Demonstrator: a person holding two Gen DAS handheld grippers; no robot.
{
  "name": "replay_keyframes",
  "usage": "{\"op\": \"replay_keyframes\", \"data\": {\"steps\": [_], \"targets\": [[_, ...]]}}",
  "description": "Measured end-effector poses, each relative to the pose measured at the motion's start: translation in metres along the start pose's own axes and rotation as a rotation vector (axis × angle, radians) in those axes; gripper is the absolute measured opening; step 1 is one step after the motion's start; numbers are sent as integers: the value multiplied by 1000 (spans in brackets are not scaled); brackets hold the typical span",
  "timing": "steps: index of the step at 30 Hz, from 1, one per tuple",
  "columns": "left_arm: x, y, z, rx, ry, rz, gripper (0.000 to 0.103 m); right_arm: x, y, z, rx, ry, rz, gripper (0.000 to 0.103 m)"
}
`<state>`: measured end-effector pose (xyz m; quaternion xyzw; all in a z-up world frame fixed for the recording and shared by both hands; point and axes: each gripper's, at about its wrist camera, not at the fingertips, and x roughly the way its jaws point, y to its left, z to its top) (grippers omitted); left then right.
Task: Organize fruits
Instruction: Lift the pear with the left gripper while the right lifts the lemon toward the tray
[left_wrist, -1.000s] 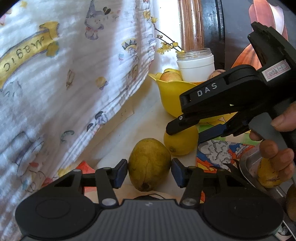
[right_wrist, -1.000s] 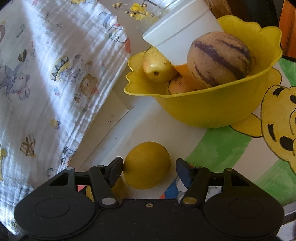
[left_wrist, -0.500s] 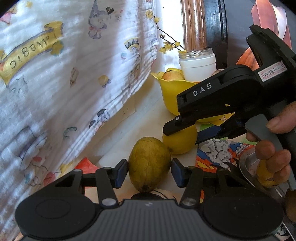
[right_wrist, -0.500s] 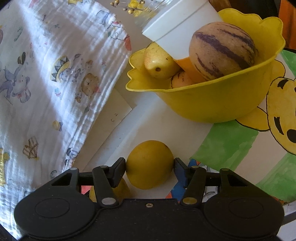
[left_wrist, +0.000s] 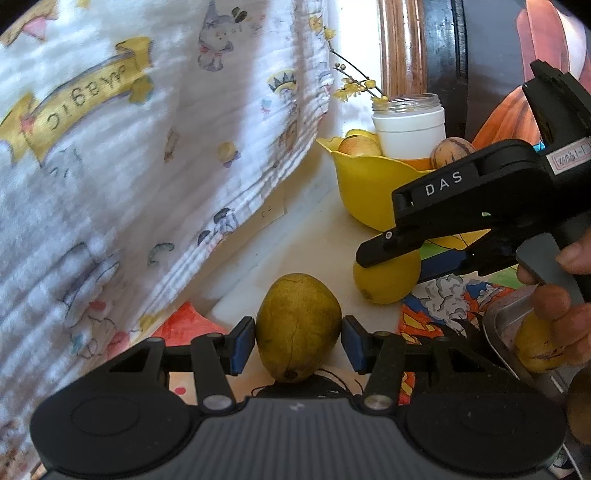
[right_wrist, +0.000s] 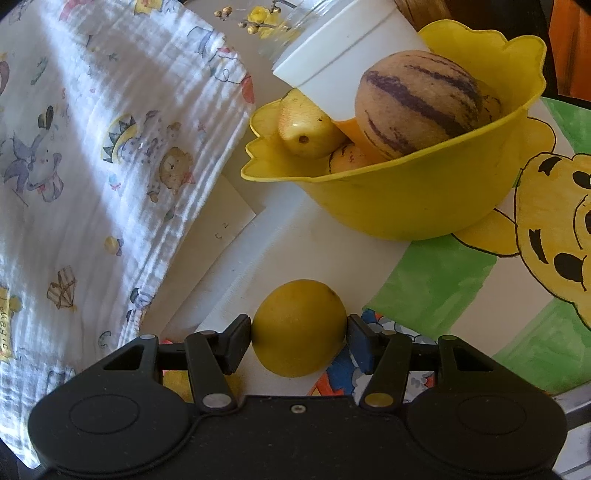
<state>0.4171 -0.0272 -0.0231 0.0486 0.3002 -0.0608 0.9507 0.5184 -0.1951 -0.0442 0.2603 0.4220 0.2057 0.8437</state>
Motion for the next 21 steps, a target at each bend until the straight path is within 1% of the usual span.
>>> {"op": "replay_keyframes", "data": {"steps": [4, 10, 16, 21], "targets": [[4, -2, 1, 16, -11, 10, 56, 0, -5, -1, 18, -3, 15, 58], [7, 1, 5, 6, -10, -1, 55, -3, -12, -2, 36, -7, 32, 58], [-2, 3, -1, -23, -9, -16, 54, -8, -14, -6, 27, -11, 40, 58], [-13, 3, -2, -48, 1, -44, 54, -21, -12, -12, 1, -5, 52, 58]]}}
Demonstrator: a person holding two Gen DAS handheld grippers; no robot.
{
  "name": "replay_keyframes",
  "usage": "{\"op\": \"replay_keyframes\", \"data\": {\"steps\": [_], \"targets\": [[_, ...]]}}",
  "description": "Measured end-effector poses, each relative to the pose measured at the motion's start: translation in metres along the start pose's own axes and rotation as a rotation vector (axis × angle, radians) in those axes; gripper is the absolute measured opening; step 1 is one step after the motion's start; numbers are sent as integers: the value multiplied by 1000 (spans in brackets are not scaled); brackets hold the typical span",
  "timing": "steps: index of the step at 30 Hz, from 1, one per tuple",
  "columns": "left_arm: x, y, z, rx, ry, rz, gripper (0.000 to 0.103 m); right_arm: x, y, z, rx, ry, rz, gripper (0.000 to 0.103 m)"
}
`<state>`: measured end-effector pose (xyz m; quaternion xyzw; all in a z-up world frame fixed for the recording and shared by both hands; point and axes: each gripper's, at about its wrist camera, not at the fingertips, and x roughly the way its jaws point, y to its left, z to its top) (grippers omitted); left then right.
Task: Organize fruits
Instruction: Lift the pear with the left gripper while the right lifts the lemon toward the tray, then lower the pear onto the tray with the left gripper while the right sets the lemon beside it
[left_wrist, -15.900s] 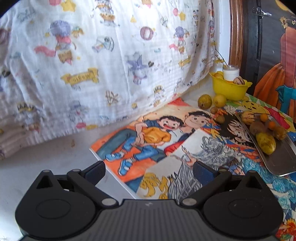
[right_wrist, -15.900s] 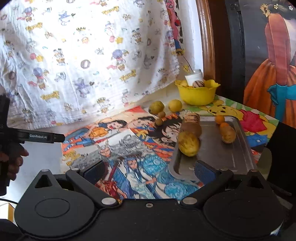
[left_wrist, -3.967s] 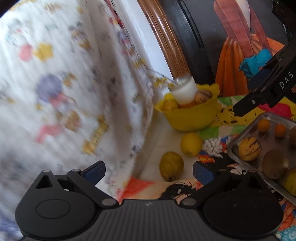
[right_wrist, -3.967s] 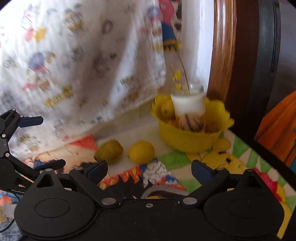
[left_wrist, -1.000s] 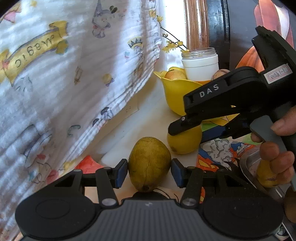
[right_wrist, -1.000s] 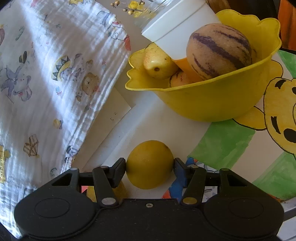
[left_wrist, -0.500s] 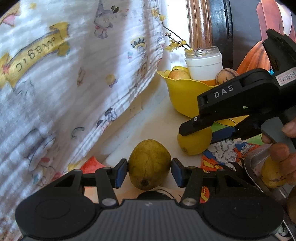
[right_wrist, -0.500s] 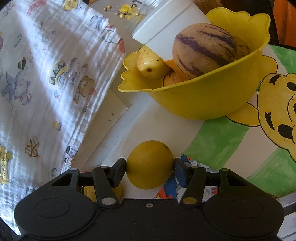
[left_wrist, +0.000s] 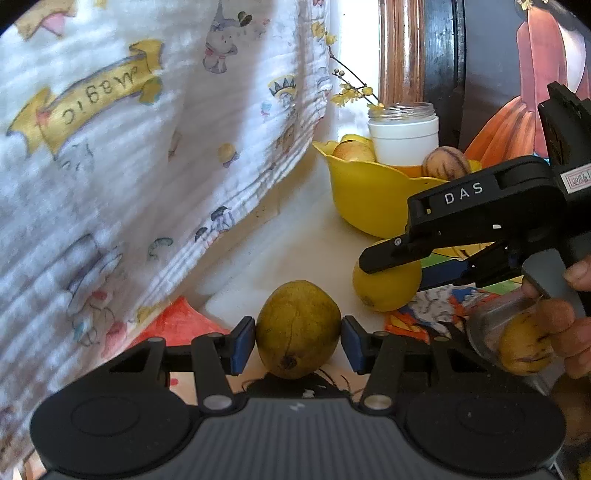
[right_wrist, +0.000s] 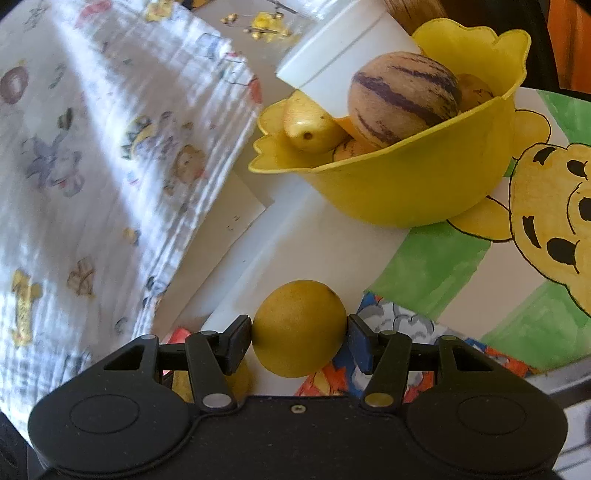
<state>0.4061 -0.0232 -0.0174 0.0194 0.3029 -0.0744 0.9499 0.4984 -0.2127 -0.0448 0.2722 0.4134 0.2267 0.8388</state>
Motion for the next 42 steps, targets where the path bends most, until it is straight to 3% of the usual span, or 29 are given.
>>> {"op": "replay_keyframes", "data": {"steps": [24, 35, 42], "targets": [[-64, -23, -20, -31, 44, -99, 54, -94, 7, -45, -32, -30, 21, 58], [-87, -52, -21, -49, 37, -163, 54, -158, -13, -71, -26, -71, 37, 58], [-115, -80, -21, -30, -2, -217, 54, -208, -34, -97, -22, -107, 3, 58]]}}
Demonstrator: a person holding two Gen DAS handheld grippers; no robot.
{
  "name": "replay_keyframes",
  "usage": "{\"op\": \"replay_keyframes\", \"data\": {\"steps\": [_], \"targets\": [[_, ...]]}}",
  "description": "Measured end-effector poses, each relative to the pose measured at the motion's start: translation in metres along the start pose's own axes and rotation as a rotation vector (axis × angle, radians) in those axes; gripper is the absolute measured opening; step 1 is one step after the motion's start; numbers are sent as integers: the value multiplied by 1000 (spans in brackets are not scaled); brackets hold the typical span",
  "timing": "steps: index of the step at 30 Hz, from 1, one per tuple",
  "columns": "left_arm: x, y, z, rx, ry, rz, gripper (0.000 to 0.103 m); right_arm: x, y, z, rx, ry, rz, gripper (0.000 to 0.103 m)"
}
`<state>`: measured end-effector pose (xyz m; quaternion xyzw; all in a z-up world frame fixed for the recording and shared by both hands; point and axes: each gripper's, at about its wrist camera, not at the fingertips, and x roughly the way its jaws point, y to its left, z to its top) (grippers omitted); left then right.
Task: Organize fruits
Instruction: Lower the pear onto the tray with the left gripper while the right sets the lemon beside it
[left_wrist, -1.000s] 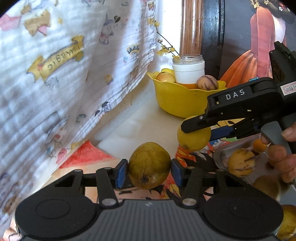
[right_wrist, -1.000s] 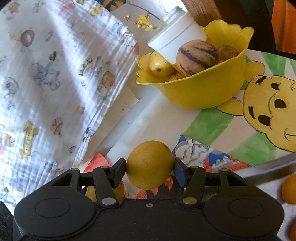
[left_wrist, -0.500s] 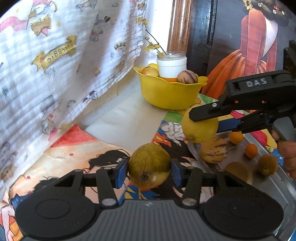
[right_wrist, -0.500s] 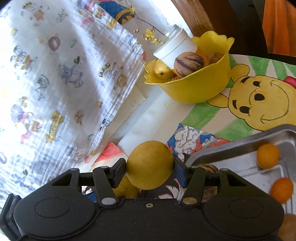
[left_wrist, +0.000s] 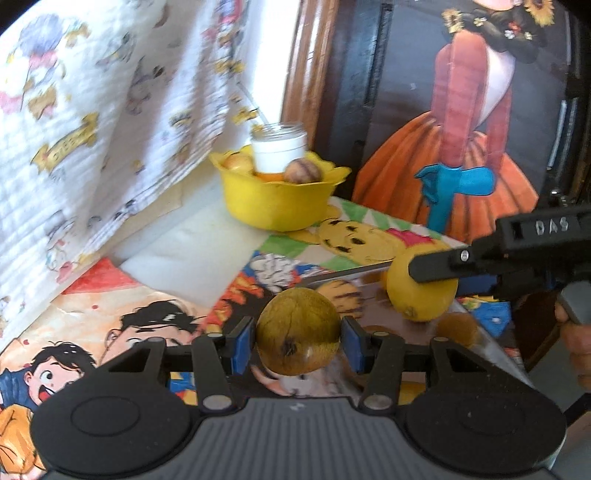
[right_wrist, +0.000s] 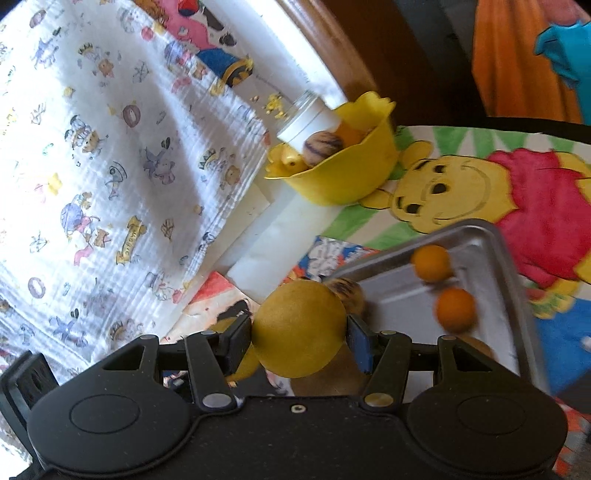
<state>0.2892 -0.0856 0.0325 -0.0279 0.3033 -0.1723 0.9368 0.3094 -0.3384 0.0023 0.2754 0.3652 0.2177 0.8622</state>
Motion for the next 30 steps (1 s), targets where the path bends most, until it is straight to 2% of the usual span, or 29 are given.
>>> {"op": "replay_keyframes", "data": {"steps": [15, 23, 30], "targets": [[-34, -70, -11, 61, -21, -92, 54, -79, -38, -54, 25, -41, -56, 58], [-43, -96, -29, 67, -8, -139, 53, -95, -63, -79, 55, -16, -93, 58], [-58, -112, -54, 74, 1, -158, 53, -99, -71, -89, 58, -12, -99, 58]]}}
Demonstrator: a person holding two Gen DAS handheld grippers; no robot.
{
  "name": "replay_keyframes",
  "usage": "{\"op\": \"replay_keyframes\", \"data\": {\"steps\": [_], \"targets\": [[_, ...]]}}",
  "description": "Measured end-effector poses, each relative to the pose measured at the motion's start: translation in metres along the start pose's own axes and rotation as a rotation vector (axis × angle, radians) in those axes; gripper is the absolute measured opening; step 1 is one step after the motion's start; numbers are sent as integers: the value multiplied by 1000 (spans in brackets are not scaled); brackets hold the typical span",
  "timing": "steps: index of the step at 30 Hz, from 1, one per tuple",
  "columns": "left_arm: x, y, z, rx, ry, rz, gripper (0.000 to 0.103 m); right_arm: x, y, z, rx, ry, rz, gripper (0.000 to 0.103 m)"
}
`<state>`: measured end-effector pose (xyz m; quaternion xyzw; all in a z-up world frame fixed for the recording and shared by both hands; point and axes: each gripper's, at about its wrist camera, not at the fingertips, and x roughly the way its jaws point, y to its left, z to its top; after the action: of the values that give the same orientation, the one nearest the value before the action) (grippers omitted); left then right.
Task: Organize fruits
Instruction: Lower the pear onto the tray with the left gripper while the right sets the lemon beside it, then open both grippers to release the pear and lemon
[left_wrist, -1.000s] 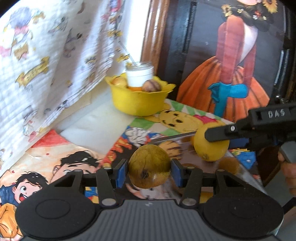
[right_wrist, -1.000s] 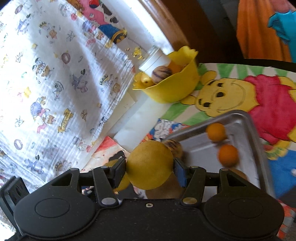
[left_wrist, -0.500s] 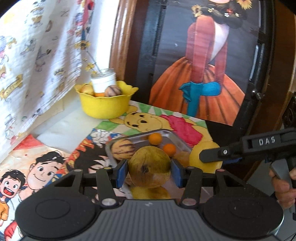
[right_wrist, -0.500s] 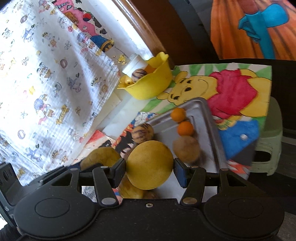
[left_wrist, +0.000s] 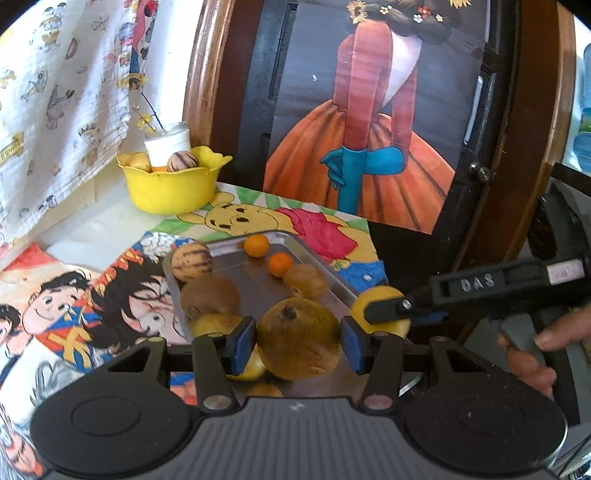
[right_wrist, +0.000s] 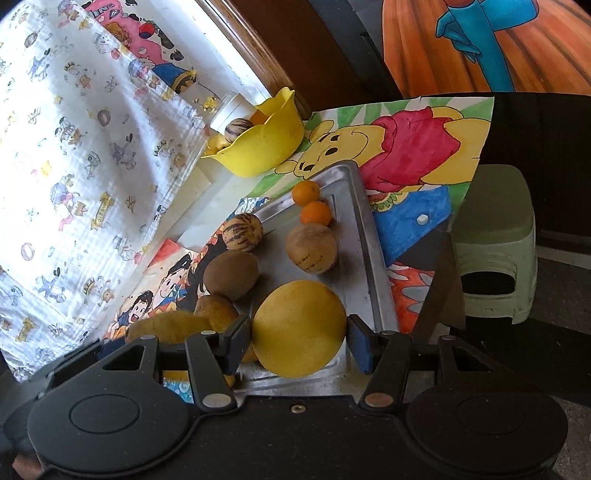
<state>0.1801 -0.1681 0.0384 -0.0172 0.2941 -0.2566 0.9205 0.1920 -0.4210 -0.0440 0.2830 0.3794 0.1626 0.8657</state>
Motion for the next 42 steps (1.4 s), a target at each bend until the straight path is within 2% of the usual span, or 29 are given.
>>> {"op": "replay_keyframes", "data": {"steps": [17, 28, 42], "targets": [[14, -13, -21, -4, 65, -3, 52, -7, -12, -16, -5, 15, -2, 58], [13, -15, -22, 4, 53, 7, 53, -5, -14, -21, -12, 26, -5, 58], [16, -4, -26, -54, 66, 35, 53, -4, -16, -25, -8, 10, 1, 59]]}}
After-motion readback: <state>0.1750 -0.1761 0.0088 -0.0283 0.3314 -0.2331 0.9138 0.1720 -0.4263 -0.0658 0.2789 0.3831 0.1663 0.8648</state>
